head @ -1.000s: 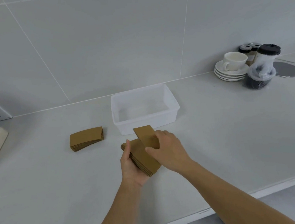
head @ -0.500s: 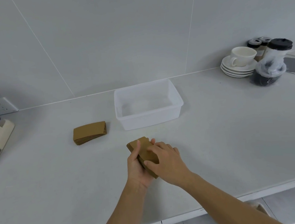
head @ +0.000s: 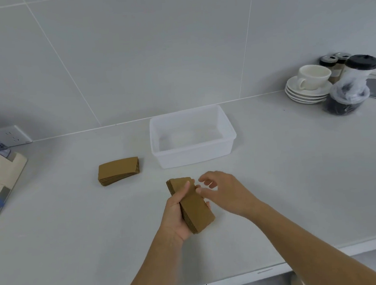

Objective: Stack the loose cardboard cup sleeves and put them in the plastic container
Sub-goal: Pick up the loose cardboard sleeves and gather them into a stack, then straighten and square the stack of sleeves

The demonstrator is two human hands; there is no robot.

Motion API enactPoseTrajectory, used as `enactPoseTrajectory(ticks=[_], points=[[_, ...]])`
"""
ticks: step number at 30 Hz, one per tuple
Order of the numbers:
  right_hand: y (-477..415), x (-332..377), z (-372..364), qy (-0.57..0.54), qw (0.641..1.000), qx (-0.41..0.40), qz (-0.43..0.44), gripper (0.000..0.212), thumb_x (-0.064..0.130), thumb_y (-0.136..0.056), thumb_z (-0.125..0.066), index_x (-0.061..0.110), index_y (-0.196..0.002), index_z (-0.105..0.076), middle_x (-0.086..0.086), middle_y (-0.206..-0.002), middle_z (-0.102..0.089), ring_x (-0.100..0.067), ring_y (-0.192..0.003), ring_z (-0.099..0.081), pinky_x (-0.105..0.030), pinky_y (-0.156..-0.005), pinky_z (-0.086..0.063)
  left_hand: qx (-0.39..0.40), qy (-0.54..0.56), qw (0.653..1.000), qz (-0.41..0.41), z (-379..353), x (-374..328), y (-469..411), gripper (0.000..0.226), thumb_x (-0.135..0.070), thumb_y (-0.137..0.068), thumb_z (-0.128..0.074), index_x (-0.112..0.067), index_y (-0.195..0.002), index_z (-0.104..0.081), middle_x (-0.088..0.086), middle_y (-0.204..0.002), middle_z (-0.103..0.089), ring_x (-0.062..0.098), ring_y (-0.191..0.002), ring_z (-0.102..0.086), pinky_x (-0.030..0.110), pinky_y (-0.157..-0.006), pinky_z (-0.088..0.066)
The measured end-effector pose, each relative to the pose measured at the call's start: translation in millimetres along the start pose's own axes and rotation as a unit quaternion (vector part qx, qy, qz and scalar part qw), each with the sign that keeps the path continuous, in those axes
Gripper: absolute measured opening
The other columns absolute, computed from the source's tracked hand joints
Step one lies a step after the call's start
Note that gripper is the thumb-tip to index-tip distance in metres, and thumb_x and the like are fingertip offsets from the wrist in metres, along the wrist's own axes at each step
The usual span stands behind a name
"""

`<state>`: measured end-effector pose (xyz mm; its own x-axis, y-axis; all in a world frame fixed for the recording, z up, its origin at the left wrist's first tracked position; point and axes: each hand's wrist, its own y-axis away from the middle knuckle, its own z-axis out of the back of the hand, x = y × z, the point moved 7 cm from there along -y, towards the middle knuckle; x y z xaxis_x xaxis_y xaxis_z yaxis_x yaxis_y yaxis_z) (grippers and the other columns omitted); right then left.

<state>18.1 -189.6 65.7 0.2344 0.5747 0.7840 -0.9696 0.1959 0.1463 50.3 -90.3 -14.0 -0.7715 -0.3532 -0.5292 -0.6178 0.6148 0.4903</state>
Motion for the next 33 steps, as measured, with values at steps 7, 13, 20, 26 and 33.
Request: enactPoseTrajectory(ticks=[7,13,20,26,33], points=[[-20.1,19.3,26.3,-0.057,0.998,-0.004,0.041,0.026,0.028,-0.084,-0.060,0.025,-0.110,-0.061,0.008,-0.109,-0.061,-0.006,-0.100,-0.056,-0.013,-0.077,-0.040,0.086,-0.029,0.995,0.031,-16.9,-4.2,8.5,0.037,-0.022,-0.065,-0.080,-0.013,-0.099,-0.070,0.010,-0.090,-0.068,0.023,-0.081,-0.064,0.040,-0.071,-0.052],[-24.0,25.1,13.3,0.006,0.994,0.081,0.079,0.028,0.030,-0.082,-0.061,0.033,-0.110,-0.062,0.018,-0.109,-0.060,-0.001,-0.096,-0.057,-0.016,-0.077,-0.038,0.122,-0.087,0.988,0.041,-19.6,-6.6,17.3,0.039,-0.024,-0.062,-0.082,-0.009,-0.097,-0.071,0.011,-0.089,-0.070,0.024,-0.081,-0.066,0.041,-0.071,-0.054],[-23.7,23.1,16.4,-0.017,0.994,0.076,0.079,0.035,0.023,-0.081,-0.067,0.027,-0.115,-0.062,0.019,-0.099,-0.060,0.011,-0.094,-0.054,-0.010,-0.073,-0.038,0.167,-0.117,0.977,0.059,-21.2,-1.8,23.9,0.044,-0.022,-0.062,-0.082,-0.008,-0.101,-0.068,0.011,-0.094,-0.069,0.024,-0.084,-0.064,0.042,-0.072,-0.054],[-20.2,22.3,12.3,-0.078,0.988,0.115,0.062,0.028,0.013,-0.081,-0.067,0.017,-0.109,-0.068,0.011,-0.096,-0.068,0.004,-0.087,-0.062,-0.006,-0.069,-0.044,0.191,-0.127,0.971,0.067,-23.6,-0.5,25.7,0.046,-0.020,-0.061,-0.083,-0.008,-0.103,-0.067,0.011,-0.094,-0.069,0.024,-0.083,-0.064,0.041,-0.072,-0.054],[-21.1,22.0,11.0,-0.135,0.983,0.114,0.046,0.020,0.002,-0.075,-0.070,0.020,-0.083,-0.071,0.003,-0.079,-0.067,0.006,-0.062,-0.061,-0.008,-0.054,-0.044,0.217,-0.147,0.962,0.078,-24.5,0.2,28.3,0.048,-0.022,-0.066,-0.080,-0.010,-0.110,-0.066,0.009,-0.096,-0.069,0.023,-0.085,-0.063,0.040,-0.074,-0.053]])
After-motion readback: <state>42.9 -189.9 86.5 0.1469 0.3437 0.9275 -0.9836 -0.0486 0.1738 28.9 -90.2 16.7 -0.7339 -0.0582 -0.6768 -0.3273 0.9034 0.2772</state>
